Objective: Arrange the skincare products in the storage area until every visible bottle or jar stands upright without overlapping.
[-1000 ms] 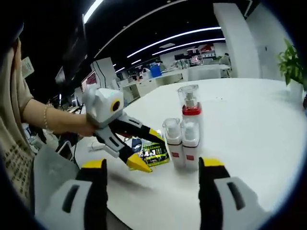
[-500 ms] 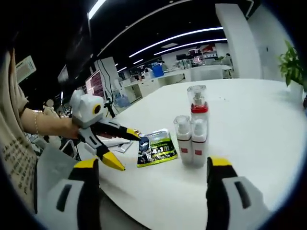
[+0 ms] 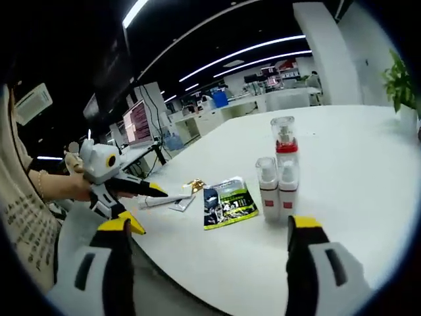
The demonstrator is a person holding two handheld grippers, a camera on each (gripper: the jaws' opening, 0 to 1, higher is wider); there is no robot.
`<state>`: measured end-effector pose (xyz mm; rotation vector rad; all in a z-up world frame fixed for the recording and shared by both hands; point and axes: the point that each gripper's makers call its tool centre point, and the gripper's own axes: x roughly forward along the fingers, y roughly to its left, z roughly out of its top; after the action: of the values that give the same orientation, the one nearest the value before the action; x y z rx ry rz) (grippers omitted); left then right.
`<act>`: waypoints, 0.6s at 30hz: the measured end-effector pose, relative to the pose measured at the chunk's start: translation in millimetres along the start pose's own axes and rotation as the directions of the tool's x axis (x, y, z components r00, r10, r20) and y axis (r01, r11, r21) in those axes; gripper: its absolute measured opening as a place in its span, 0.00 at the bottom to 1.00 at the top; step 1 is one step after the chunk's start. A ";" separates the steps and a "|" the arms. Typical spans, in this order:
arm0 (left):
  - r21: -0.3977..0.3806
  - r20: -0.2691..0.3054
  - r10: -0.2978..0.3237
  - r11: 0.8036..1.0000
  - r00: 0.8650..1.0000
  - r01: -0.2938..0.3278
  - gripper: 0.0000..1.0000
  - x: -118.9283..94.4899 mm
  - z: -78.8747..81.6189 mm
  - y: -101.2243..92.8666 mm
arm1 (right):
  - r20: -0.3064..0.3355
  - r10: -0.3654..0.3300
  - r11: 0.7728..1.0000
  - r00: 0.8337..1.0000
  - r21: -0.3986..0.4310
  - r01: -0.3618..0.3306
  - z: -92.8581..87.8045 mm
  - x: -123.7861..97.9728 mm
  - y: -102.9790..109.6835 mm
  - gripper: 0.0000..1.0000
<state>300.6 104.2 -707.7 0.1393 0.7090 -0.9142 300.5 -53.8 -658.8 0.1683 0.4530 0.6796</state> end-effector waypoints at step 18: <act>-0.148 0.043 0.142 0.980 0.989 -0.135 0.80 -47.4 -28.6 13.7 | -0.015 0.009 1.000 1.000 -0.021 -0.009 -2.0 3.6 13.3 1.00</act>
<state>277.6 156.2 -702.9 0.0349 0.7048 -0.7280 294.5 -41.3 -657.9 0.1460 0.4597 0.6948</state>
